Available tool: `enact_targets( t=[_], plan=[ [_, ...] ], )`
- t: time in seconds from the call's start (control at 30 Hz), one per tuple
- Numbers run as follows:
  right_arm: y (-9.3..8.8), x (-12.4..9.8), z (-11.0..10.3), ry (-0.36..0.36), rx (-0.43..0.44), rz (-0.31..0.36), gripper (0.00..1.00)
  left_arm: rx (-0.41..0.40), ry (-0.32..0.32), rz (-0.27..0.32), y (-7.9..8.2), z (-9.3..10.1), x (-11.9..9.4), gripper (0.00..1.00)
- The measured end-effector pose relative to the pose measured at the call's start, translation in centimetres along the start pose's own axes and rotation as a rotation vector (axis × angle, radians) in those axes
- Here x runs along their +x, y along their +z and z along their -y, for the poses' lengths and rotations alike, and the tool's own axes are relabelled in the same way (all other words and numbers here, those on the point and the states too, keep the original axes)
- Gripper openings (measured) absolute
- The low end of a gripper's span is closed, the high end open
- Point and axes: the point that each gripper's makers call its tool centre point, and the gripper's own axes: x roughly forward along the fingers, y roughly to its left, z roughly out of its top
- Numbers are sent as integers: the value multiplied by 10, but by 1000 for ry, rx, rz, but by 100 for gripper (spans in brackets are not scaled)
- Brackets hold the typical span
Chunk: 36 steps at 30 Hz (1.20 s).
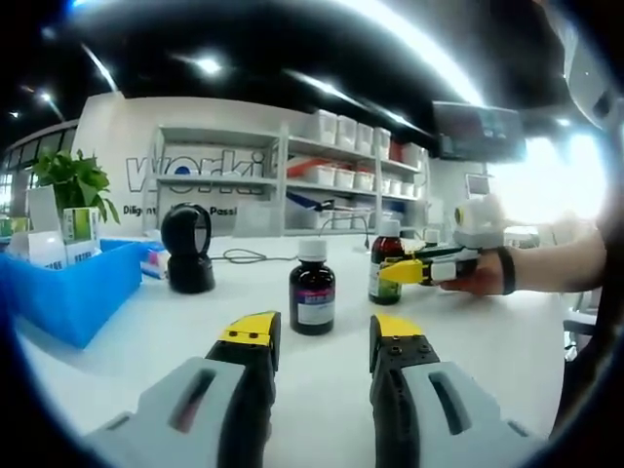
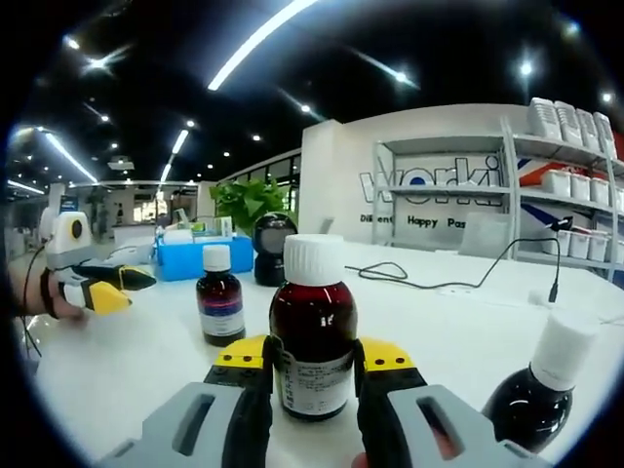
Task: Rotate the medicine bottle to make it face forward pick up the medicine bottle inspect the drug traceability code place the medicine on the table
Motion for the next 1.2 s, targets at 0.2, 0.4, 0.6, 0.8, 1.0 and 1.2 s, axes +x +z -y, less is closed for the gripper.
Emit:
enact_targets(
  t=[0.2, 0.4, 0.6, 0.8, 1.0, 1.2],
  plan=[
    [-5, 2, 0, -3, -30, -10, 29, 2, 2, -1, -1, -1, 0, 27],
    [-3, 2, -2, -3, -44, 6, 28, 7, 2, -3, -1, 0, 0, 27],
    [-2, 1, -4, 3, -69, 9, 27, 10, 3, -2, -1, 0, 0, 27],
    [-1, -3, -7, 17, -76, -1, 26, 15, 3, -3, -1, 0, 0, 27],
    [17, -10, -6, 7, -43, 25, 26, 24, 0, -3, -1, 2, 0, 27],
    [42, -23, -7, -5, 8, 69, 27, 37, 1, -4, -1, 3, 0, 27]
  ],
)
